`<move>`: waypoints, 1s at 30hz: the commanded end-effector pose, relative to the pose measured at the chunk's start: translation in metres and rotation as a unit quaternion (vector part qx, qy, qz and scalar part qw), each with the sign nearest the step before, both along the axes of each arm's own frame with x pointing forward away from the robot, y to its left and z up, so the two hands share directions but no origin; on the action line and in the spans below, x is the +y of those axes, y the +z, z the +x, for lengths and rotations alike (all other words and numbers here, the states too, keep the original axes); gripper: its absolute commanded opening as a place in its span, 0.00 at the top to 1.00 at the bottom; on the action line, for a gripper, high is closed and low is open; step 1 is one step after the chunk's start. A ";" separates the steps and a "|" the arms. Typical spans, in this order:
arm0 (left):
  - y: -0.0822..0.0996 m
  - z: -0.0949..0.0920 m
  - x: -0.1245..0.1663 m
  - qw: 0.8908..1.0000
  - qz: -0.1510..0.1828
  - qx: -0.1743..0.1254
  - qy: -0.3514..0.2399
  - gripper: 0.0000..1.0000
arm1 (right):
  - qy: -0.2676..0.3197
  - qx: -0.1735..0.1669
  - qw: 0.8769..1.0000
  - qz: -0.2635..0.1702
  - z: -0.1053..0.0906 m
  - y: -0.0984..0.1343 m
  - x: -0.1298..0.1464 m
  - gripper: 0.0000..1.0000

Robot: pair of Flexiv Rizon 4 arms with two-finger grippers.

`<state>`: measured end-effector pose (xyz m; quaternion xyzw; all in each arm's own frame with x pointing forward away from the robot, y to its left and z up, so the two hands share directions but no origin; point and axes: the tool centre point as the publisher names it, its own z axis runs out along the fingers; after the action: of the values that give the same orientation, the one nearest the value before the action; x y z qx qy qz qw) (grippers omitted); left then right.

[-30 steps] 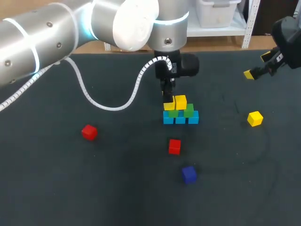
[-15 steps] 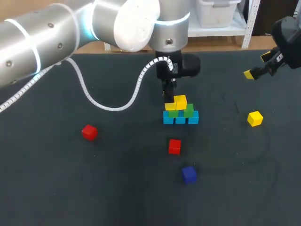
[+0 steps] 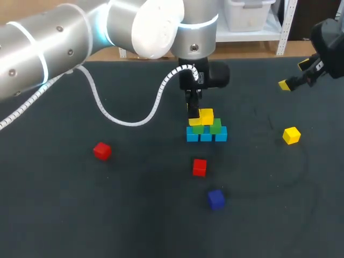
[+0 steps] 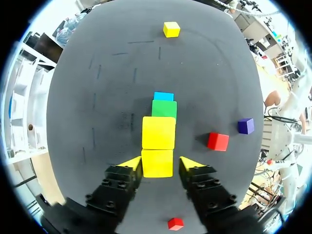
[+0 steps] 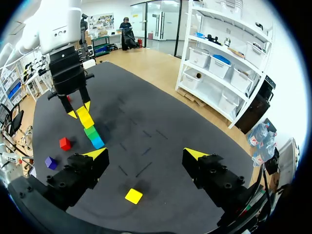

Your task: Place the blue cubes, place green cubes on the blue cubes, place the yellow cubes on the green cubes, then place the red cubes on the yellow cubes, and place purple cube on the red cubes.

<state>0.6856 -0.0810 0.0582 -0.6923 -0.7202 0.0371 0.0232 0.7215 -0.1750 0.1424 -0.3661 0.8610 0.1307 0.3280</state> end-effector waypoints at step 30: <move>0.078 -0.005 0.093 0.968 -0.136 -0.113 0.178 0.00 | 0.001 0.000 1.000 0.001 0.000 0.000 0.000 0.00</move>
<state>0.7004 -0.0166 0.1260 -0.5701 -0.8187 0.0366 -0.0590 0.7215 -0.1750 0.1424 -0.3661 0.8610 0.1307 0.3280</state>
